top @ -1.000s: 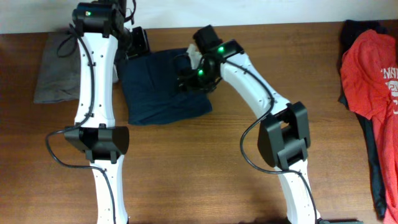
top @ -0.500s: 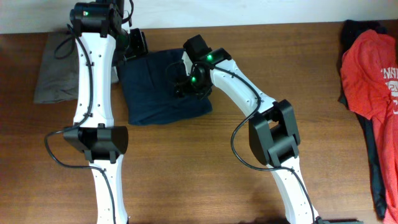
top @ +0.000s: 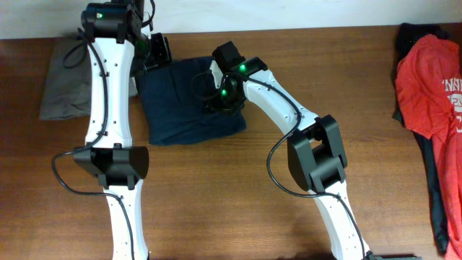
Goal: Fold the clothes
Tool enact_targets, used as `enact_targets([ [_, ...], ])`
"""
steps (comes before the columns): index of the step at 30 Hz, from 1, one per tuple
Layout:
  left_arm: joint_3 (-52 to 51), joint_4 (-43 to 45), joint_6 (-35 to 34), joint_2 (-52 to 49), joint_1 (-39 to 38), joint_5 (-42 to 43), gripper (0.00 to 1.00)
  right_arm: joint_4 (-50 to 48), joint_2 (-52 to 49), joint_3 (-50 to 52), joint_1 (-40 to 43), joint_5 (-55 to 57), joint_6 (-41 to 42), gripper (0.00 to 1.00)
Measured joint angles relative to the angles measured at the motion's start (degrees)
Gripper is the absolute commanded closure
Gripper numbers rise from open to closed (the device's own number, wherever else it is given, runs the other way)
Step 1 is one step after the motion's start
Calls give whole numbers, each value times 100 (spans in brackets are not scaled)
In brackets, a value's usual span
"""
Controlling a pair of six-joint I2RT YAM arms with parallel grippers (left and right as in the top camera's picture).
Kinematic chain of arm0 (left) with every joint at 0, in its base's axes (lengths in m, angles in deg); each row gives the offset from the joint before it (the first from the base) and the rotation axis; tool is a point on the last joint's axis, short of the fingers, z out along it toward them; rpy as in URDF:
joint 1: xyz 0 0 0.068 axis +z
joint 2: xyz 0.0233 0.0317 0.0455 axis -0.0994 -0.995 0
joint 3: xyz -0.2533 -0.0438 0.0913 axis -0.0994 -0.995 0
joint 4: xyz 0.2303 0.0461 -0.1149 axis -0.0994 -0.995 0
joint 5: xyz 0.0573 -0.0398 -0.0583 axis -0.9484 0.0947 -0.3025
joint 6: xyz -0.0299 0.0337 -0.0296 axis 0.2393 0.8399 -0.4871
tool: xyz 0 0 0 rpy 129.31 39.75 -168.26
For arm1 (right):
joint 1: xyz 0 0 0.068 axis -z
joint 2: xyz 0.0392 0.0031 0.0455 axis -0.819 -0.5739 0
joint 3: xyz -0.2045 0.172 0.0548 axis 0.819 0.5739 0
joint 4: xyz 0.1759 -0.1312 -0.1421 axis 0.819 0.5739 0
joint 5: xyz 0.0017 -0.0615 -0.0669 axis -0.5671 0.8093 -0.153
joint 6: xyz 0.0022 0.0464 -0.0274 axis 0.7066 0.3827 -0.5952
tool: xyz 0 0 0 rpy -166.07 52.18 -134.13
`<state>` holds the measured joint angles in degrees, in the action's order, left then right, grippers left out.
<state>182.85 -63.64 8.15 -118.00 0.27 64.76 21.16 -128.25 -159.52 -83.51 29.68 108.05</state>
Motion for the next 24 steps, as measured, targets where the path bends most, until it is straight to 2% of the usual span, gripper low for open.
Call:
enact_targets([
  [3,0,0,0,0,0,0,35,-26,0,0,-2,-15,42,64],
  [5,0,0,0,0,0,-2,35,-39,0,0,-11,-15,31,80],
  [6,0,0,0,0,0,-2,35,-44,0,2,-24,-9,33,94],
  [18,0,-22,0,0,0,-2,35,0,0,-39,-81,297,59,96],
  [24,0,-20,0,0,0,-48,34,560,2,-688,72,544,-61,96],
])
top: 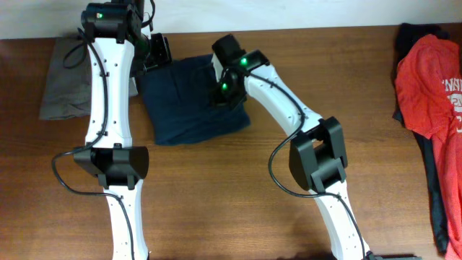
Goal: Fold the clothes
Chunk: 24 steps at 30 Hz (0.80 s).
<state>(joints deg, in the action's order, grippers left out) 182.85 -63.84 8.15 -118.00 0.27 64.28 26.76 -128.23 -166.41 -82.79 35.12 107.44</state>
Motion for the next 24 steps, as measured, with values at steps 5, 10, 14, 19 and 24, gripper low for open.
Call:
enact_targets([
  [5,0,-2,0,0,0,-103,34,341,17,-546,31,352,-114,96],
  [10,0,-2,0,0,0,-103,34,549,22,-863,-26,752,-286,96],
  [14,0,-2,0,0,0,-103,34,802,22,-1091,-103,1628,-308,96],
  [19,0,-2,0,0,0,-105,34,970,22,-1154,-66,2455,-155,96],
  [24,0,-2,0,0,0,-105,34,1097,22,-1154,0,3075,-48,96],
])
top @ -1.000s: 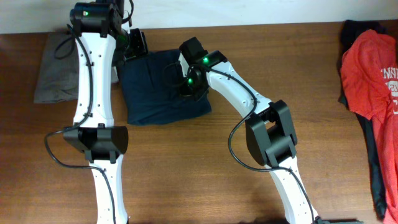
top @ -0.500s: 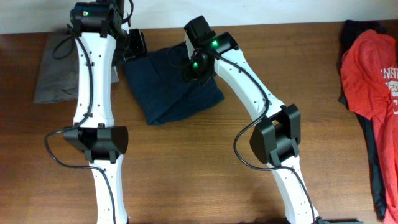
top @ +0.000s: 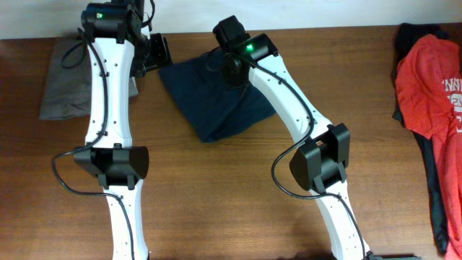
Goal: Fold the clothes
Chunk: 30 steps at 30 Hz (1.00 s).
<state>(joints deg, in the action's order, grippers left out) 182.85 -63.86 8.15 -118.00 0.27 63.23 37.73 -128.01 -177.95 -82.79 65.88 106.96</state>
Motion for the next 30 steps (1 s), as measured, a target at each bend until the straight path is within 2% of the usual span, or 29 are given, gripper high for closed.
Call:
enact_targets([
  [3,0,0,0,0,0,0,33,7,7,35,4,391,72,96],
  [4,0,-2,0,0,0,0,26,9,11,90,9,525,98,96],
  [5,0,-2,0,0,0,0,25,4,13,149,13,629,140,94],
  [7,0,-2,4,0,0,-2,25,9,15,254,33,796,221,62],
  [8,0,-2,4,0,0,-2,25,9,15,315,59,887,264,37],
  [9,0,0,7,0,0,-4,24,31,15,348,87,960,293,23],
  [10,0,-2,4,0,0,-4,24,48,15,356,103,981,319,14],
  [11,0,-7,4,0,0,-7,24,90,15,378,179,1062,343,13],
  [12,0,-22,4,0,0,-17,24,131,15,378,238,1108,356,14],
  [14,0,-57,4,0,0,-17,24,232,17,378,367,1172,372,36],
  [16,0,-70,4,0,0,-20,24,358,20,378,468,1163,415,53],
  [17,0,-74,4,0,0,-20,24,407,20,378,518,1141,420,77],
  [18,0,-81,4,0,0,-20,24,415,31,376,588,973,496,88],
  [19,0,-79,4,0,0,-20,24,420,33,356,608,793,498,93],
  [21,0,-79,4,0,0,-20,24,319,44,203,608,-76,431,88],
  [22,0,-79,4,0,0,-20,24,227,52,151,605,-398,334,87],
  [26,0,-81,4,0,0,-44,24,-208,153,22,597,-2830,-118,87],
  [30,0,-81,4,0,0,-105,24,-623,149,310,597,-4157,-247,87],
])
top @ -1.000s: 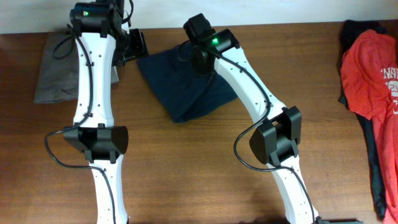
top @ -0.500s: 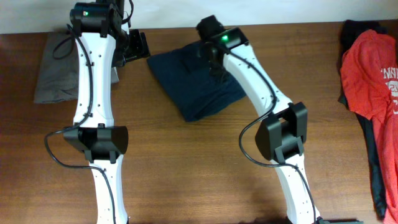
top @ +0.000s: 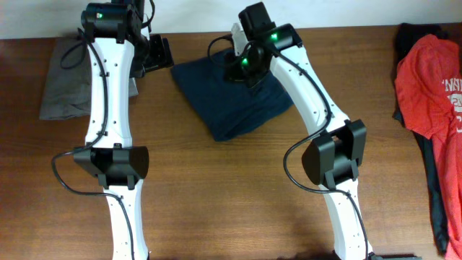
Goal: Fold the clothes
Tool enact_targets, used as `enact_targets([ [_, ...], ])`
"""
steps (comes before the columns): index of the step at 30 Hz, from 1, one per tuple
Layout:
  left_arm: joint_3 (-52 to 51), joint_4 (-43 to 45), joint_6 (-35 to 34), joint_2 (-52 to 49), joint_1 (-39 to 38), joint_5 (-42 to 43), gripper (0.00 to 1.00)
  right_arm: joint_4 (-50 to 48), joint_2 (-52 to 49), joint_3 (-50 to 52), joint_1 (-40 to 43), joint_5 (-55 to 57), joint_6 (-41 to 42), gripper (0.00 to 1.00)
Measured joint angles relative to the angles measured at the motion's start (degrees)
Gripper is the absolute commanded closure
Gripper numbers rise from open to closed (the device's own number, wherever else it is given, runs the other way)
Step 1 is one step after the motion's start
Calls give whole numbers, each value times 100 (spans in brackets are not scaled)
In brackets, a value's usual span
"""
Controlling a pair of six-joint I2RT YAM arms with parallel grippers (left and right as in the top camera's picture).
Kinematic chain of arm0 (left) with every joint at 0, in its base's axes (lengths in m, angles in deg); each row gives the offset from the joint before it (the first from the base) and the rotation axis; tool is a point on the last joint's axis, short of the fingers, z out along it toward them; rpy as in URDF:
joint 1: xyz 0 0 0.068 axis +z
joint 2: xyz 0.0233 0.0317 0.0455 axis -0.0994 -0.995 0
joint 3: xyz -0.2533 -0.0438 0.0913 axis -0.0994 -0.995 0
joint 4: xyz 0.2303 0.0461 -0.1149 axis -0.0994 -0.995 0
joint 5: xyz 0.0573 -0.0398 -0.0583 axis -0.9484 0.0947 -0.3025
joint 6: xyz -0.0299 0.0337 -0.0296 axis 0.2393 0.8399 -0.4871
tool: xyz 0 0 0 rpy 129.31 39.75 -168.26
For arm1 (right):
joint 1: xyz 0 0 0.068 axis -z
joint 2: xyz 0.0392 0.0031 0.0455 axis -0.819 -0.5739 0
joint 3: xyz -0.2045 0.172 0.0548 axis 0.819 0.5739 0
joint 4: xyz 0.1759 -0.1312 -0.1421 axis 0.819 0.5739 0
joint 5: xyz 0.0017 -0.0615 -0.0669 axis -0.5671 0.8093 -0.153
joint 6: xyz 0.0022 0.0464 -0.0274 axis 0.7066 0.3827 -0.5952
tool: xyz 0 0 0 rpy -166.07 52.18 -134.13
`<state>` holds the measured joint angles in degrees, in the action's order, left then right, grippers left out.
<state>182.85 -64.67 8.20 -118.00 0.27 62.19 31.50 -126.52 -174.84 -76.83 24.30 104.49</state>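
A folded navy garment (top: 232, 105) lies turned at an angle on the wooden table (top: 216, 188), behind the middle. My right gripper (top: 242, 70) sits at the garment's far edge and looks shut on the cloth, though the wrist hides most of the fingers. Left of the garment, and clear of it, my left gripper (top: 157, 55) stands at the back of the table, apparently open with nothing in it.
A folded grey garment (top: 61, 79) lies at the far left, partly under the left arm. A pile with a red shirt (top: 432, 79) over dark clothes sits at the right edge. Both arm bases stand at the front.
My right gripper has moved right and toward the back, and the navy garment has shifted right with it. The gap to the left gripper has widened. The left arm has not moved.
The navy garment first lay square beside my left gripper, with the right gripper over its right half. The right gripper then stood at its far edge. After that the garment was turned and lay further right, and now further right again, clear of the left gripper.
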Motion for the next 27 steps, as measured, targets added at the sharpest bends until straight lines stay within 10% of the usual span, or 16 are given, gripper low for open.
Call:
enact_targets([
  [15,0,-2,0,0,0,-22,24,-2597,-175,2868,35,-2122,195,87],
  [27,0,-24,0,0,0,-20,24,-2653,-175,3213,297,-2175,459,77],
])
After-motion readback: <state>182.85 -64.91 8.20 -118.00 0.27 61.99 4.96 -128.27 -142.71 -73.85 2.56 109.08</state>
